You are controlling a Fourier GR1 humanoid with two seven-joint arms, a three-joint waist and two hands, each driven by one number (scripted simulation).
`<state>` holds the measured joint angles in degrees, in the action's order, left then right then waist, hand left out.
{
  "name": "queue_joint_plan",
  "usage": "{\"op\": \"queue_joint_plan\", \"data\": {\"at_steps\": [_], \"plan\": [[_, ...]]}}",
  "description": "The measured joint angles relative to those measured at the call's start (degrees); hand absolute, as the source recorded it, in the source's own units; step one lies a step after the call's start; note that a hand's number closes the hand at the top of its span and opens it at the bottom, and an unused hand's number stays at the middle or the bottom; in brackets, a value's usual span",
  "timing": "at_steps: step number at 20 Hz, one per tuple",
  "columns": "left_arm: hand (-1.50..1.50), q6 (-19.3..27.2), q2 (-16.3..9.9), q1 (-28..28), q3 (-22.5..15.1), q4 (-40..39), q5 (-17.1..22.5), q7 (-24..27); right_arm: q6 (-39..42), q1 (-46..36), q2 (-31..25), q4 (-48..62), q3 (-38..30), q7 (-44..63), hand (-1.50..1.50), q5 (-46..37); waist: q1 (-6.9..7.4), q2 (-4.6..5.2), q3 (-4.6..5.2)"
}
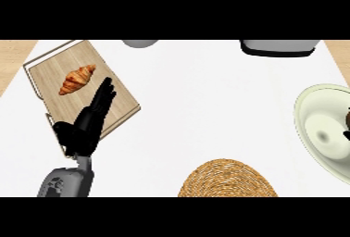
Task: Pick the squash from the placemat and place it in the bowl
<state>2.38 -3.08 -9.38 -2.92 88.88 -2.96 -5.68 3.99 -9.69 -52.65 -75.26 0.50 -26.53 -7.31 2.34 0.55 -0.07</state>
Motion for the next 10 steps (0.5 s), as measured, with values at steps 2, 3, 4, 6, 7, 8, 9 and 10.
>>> {"op": "queue_joint_plan", "data": {"at_steps": [2,3,4,6,7,8,9,10], "plan": [[0.00,0.08,-0.07,-0.56,0.33,0.09,0.14,-0.56,3.50,-2.88,0.57,4.98,1.45,-1.10,-1.50,-0.39,-0.10,-0.02,0.01],[0.00,0.07,-0.05,-0.82,0.49,-0.46,0.15,-0.19,4.83,-4.25,1.15,7.96,2.19,-2.51,-1.50,-0.85,-0.07,0.03,0.00],[0.00,-0.02,-0.27,-1.01,0.69,-0.77,0.13,-0.28,6.42,-5.18,1.56,10.47,2.64,-4.28,-1.50,-0.99,-0.20,0.02,-0.01],[0.00,0.57,0.20,-0.75,0.18,-0.46,-0.51,-0.50,9.44,-7.19,2.48,14.62,3.34,-7.60,-1.50,-1.32,-0.50,-0.07,-0.02],[0.00,0.44,0.19,-0.43,0.30,0.13,-0.20,-0.56,10.66,-7.81,2.86,16.74,3.12,-9.78,-1.50,-1.12,-0.63,-0.12,-0.02],[0.00,0.00,0.01,-0.11,0.49,-0.16,0.10,-0.02,11.94,-9.22,3.27,19.14,2.91,-11.65,-1.50,-1.03,-0.67,-0.12,-0.03],[0.00,0.08,0.03,-0.61,0.63,-0.54,0.08,-0.11,13.29,-10.31,3.57,21.39,2.40,-13.71,-1.50,-0.51,-0.74,-0.10,-0.03],[0.00,0.06,-0.16,-0.65,0.73,-0.10,0.09,-0.71,14.78,-11.73,4.00,22.75,1.89,-14.47,-1.50,0.24,-0.80,-0.15,-0.04]]}}
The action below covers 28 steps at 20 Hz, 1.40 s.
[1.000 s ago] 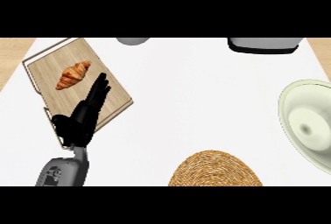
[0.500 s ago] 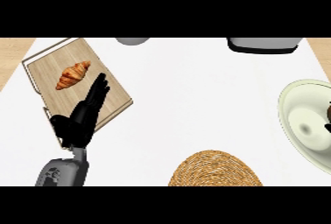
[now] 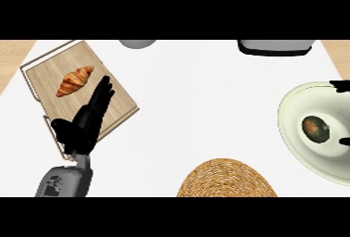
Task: Pick the squash from the placemat and place it in the bowl
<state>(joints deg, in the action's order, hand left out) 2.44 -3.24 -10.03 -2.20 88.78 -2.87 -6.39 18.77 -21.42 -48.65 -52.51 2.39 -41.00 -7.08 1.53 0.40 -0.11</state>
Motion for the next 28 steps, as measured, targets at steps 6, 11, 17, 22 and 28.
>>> {"op": "queue_joint_plan", "data": {"at_steps": [6,11,17,22,28], "plan": [[0.00,0.17,0.20,1.35,0.21,-1.16,-0.36,2.04,3.01,-3.74,1.64,5.13,-5.37,-2.26,-1.50,5.53,-0.79,-0.21,0.05],[0.00,-0.10,-0.20,1.33,0.93,-1.27,-0.01,2.09,8.46,-6.00,-0.86,9.07,-9.52,1.78,-1.50,10.86,-1.08,-0.29,0.09],[0.00,-0.05,0.26,0.62,0.47,-0.64,-0.06,0.73,15.07,-7.36,-4.29,15.50,-12.26,5.93,-1.50,15.26,-0.83,-0.20,0.03],[0.00,0.13,0.56,0.41,0.29,-0.14,-0.09,0.14,18.98,-6.54,-7.01,18.49,-12.88,7.08,-1.50,17.37,-0.63,-0.04,-0.07],[0.00,0.81,0.88,0.54,0.26,-0.27,-0.64,0.75,20.83,-3.51,-8.67,17.68,-12.18,6.40,-1.50,18.71,-0.87,0.03,-0.18]]}}
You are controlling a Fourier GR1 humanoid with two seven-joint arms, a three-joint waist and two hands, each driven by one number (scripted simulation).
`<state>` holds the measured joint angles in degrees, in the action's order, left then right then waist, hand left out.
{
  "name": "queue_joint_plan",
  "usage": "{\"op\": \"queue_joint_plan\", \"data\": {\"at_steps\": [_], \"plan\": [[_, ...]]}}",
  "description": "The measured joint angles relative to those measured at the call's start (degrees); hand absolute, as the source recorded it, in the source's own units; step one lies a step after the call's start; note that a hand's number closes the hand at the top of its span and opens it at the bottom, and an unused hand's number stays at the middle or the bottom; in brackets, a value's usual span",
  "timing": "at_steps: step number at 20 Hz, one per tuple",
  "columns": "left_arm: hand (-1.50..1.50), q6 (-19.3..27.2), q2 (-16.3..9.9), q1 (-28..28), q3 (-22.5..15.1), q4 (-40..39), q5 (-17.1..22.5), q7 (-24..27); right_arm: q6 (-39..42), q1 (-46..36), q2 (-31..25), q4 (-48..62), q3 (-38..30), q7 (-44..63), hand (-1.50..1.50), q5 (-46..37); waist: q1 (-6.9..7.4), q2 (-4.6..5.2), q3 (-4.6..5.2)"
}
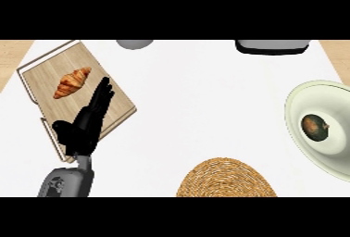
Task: Pick the squash from the placemat and place it in the bowl
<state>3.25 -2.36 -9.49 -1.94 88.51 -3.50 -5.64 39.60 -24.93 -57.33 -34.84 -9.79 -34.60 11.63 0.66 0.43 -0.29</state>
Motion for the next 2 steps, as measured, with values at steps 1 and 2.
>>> {"op": "queue_joint_plan", "data": {"at_steps": [1,2], "plan": [[0.00,0.05,0.10,0.24,-0.09,-0.17,-0.11,0.47,-0.01,0.51,-0.27,-0.26,0.14,-0.28,-1.50,0.10,-0.02,0.01,-0.01],[0.00,-0.17,-0.15,0.47,0.06,-0.01,0.02,0.56,-0.11,1.09,-0.46,-0.48,0.29,-0.61,-1.50,0.19,0.03,0.01,-0.02]]}}
